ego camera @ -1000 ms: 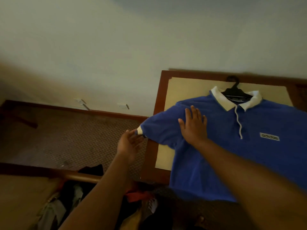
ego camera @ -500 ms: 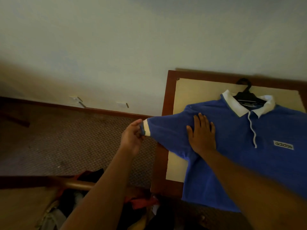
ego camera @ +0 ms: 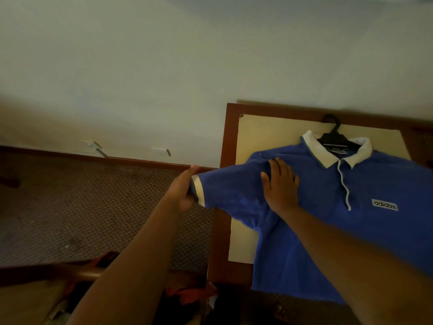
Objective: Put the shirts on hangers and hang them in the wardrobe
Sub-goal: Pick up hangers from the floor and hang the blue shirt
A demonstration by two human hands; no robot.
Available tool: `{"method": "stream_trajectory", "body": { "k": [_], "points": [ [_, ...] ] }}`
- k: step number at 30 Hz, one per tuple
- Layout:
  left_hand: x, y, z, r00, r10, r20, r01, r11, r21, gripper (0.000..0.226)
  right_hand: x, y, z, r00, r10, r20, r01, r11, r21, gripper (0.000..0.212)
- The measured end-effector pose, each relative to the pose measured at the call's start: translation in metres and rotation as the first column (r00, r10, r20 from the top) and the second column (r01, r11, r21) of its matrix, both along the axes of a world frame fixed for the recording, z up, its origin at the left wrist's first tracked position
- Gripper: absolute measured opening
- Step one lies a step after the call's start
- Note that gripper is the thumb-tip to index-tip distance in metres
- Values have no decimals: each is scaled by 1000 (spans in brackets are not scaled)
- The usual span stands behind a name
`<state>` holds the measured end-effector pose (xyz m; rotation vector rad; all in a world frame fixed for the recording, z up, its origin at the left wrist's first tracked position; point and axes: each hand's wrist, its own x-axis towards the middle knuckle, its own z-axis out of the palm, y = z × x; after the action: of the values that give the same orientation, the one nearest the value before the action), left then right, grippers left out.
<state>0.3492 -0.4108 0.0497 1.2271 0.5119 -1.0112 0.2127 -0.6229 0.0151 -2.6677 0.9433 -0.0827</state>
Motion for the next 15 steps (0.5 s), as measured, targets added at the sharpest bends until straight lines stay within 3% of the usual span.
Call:
{"method": "stream_trajectory", "body": {
  "k": [2,4,6,8,10,13,15],
  "points": [
    [4,-3,4,997,-43,59,41,999,35,28,3,-9,0,1000,8,-17,-9,999,-31,53],
    [7,-3,4,968,27,251,-46,997,68,30,5,-19,-2,993,30,-117,-34,999,-25,54],
    [8,-1,7,860,-4,511,-117,972,204,36,5,-27,-4,979,56,-196,-58,998,-4,56],
    [9,-1,8,741,-117,661,-140,936,324,40,6,-31,-2,971,80,-226,-78,997,15,58],
    [12,-3,4,735,-159,659,-119,927,356,41,8,-31,0,966,91,-243,-87,996,28,60],
    [20,-6,-6,857,-117,503,-65,941,331,44,11,-32,2,963,93,-252,-83,995,50,62],
    [22,-6,-8,813,-212,543,-33,913,407,43,11,-35,4,960,104,-258,-87,993,77,62]
  ]
}}
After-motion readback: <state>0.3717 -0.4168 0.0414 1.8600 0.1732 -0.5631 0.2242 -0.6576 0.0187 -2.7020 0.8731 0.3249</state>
